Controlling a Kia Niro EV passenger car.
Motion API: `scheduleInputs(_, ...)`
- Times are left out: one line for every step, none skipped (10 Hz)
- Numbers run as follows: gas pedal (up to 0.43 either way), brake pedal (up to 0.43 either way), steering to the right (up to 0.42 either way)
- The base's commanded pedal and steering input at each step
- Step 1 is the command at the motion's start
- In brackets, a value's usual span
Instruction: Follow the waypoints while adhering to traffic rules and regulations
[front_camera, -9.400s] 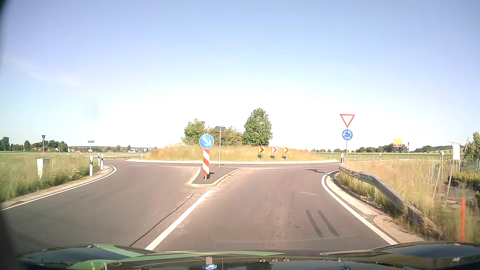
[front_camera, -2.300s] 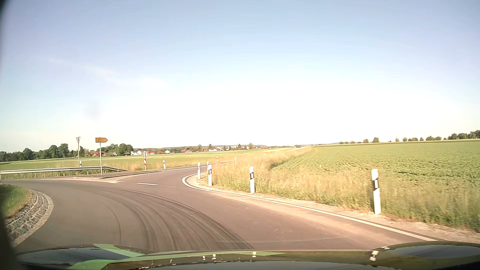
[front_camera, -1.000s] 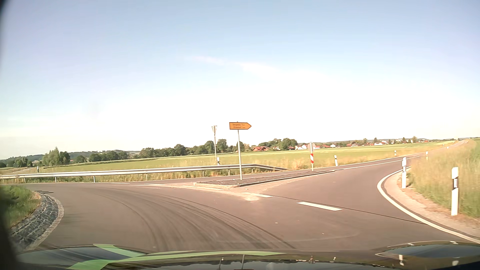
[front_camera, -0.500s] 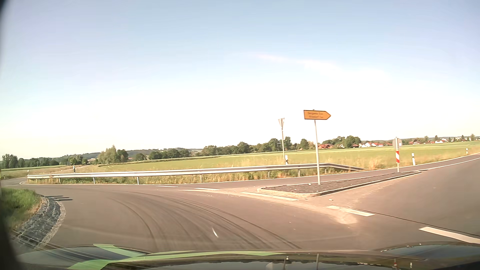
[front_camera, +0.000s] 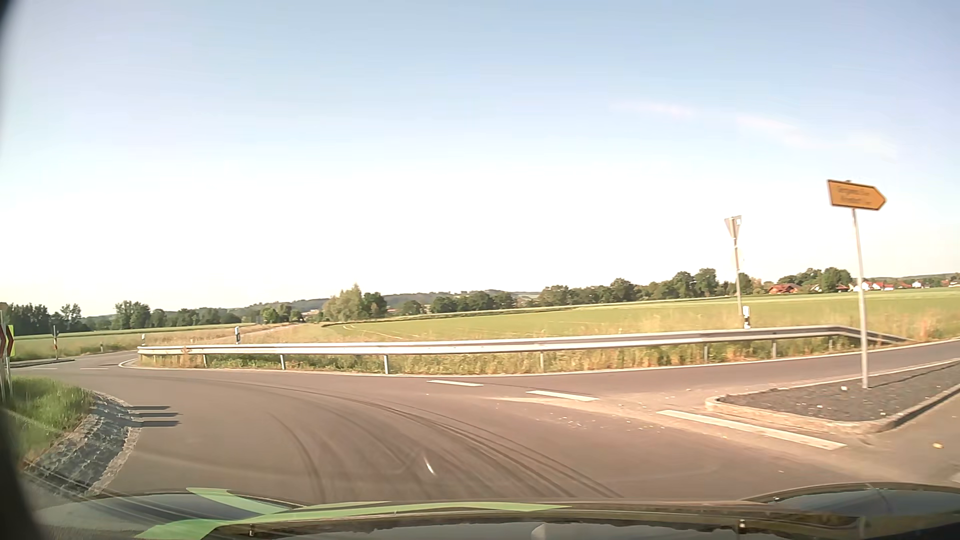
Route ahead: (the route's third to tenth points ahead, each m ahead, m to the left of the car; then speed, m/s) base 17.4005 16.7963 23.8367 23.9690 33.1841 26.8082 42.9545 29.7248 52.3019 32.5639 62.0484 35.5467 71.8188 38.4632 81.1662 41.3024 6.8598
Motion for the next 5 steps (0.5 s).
scheduleInputs(0.138, 0.000, -0.303)
scheduleInputs(0.138, 0.000, -0.303)
scheduleInputs(0.138, 0.000, -0.303)
scheduleInputs(0.138, 0.000, -0.303)
scheduleInputs(0.150, 0.000, -0.302)
